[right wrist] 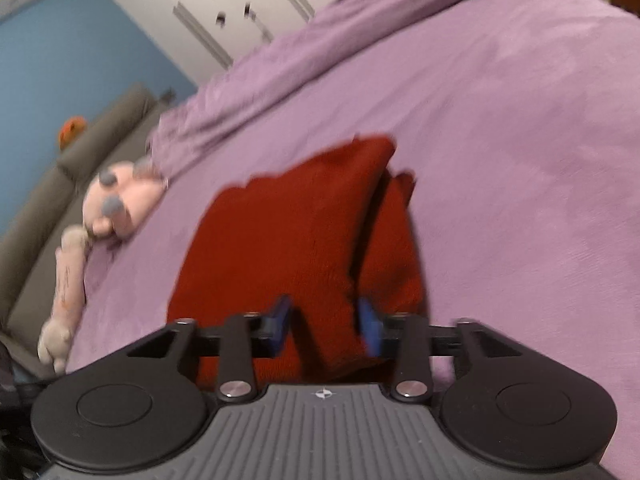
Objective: Fold small clothes
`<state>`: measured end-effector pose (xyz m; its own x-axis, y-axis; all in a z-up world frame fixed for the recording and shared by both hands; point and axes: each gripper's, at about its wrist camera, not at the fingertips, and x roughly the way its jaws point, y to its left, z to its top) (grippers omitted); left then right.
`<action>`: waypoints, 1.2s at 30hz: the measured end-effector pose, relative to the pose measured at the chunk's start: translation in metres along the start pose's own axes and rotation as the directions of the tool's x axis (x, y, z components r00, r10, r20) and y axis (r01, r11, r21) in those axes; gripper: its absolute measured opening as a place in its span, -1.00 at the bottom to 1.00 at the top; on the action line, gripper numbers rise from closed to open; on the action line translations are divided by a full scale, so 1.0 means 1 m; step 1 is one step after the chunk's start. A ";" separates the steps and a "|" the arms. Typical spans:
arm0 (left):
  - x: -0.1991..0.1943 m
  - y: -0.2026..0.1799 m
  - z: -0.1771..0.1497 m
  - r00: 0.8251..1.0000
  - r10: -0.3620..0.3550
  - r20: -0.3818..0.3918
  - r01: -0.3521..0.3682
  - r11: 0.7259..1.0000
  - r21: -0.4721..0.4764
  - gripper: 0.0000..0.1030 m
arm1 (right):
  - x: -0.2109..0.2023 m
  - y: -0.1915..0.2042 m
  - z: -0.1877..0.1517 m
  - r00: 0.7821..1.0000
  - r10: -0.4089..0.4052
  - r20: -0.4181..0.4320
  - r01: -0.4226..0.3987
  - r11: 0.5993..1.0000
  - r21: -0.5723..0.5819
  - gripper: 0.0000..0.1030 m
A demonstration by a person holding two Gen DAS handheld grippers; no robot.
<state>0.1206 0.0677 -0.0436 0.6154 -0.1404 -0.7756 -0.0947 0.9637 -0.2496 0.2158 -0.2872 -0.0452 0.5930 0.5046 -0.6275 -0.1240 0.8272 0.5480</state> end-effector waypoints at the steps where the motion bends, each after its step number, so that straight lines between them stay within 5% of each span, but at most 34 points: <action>1: -0.001 -0.001 0.000 1.000 0.011 0.004 -0.011 1.000 0.012 0.07 | -0.001 0.002 -0.002 1.000 -0.011 -0.001 0.011 1.000 -0.011 -0.72; 5: -0.006 -0.003 0.002 0.998 0.066 0.024 -0.066 0.997 0.033 0.14 | -0.007 -0.006 -0.003 1.000 -0.013 0.006 0.013 0.999 0.049 -0.81; 17: -0.006 -0.005 0.005 0.996 0.090 0.028 -0.092 0.994 0.061 0.17 | -0.006 0.021 -0.013 0.987 -0.158 0.016 0.159 0.981 -0.109 -0.79; 28: 0.005 -0.020 0.026 0.994 0.092 0.065 -0.097 0.991 0.092 0.33 | 0.003 0.013 0.027 0.991 -0.118 0.064 0.116 0.993 0.028 -0.23; 33: 0.029 -0.041 0.050 0.994 0.069 0.080 -0.078 0.991 0.113 0.45 | 0.045 0.006 0.056 0.987 -0.158 0.042 0.154 0.985 0.079 -0.30; 36: 0.049 -0.053 0.059 0.994 0.057 0.092 -0.068 0.991 0.117 0.49 | 0.063 0.011 0.063 0.967 -0.249 0.045 0.250 0.968 0.001 -0.62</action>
<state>0.2020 0.0232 -0.0338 0.6784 -0.0637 -0.7319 -0.0435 0.9910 -0.1266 0.3016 -0.2615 -0.0440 0.6403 0.2707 -0.7188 0.0286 0.9268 0.3745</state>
